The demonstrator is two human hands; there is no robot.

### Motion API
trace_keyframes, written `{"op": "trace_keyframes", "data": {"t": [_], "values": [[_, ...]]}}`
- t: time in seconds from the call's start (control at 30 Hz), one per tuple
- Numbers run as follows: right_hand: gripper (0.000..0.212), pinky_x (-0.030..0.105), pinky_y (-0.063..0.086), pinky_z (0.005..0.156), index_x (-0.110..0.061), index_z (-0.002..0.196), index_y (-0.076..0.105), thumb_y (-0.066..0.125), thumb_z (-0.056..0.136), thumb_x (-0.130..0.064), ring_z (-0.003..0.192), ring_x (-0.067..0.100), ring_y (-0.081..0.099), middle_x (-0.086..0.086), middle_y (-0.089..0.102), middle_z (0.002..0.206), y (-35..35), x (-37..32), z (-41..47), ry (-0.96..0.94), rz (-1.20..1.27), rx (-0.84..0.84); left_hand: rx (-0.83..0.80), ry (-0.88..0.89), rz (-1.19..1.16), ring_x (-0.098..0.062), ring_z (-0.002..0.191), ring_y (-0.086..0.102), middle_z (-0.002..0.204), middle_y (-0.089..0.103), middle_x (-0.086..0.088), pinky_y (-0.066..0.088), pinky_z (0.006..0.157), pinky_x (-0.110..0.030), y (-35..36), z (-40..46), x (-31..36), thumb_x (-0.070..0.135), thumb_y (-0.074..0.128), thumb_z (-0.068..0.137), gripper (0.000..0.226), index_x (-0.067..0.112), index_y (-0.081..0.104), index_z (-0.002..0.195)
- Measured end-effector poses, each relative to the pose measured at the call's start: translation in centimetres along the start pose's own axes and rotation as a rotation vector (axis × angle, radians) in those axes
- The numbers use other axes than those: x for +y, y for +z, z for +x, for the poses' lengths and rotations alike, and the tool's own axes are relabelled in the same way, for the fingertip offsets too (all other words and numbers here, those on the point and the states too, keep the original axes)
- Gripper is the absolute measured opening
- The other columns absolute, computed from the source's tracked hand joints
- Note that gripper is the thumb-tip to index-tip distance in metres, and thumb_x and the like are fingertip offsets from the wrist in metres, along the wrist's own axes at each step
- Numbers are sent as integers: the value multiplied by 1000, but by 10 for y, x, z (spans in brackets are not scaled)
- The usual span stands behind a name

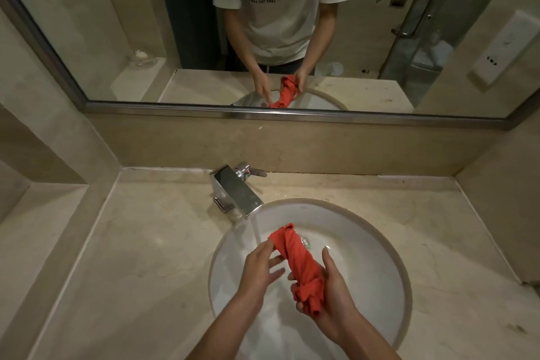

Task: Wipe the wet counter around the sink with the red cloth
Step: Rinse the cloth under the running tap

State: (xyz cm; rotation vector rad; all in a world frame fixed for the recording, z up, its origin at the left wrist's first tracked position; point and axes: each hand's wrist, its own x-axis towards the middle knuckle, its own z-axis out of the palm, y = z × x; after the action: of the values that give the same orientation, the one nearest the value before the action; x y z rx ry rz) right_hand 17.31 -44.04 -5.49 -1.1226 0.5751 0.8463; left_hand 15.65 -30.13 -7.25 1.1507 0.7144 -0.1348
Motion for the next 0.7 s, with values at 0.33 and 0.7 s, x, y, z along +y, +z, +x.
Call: {"op": "trace_keyframes", "data": {"t": [0.33, 0.7], "values": [[60, 32, 57, 56, 0, 102, 69, 32, 106, -48, 62, 33, 69, 21, 74, 82, 42, 12, 54, -159, -324, 57, 13, 66, 25, -27, 97, 71, 109, 72, -11, 57, 64, -31, -42, 44, 19, 27, 70, 89, 26, 15, 65, 112], [69, 32, 45, 65, -4, 105, 75, 27, 104, -54, 80, 21, 66, 12, 72, 82, 43, 11, 86, -193, -313, 77, 10, 90, 78, -22, 92, 71, 95, 76, -6, 53, 72, -32, -53, 75, 10, 38, 68, 82, 27, 23, 72, 104]]}}
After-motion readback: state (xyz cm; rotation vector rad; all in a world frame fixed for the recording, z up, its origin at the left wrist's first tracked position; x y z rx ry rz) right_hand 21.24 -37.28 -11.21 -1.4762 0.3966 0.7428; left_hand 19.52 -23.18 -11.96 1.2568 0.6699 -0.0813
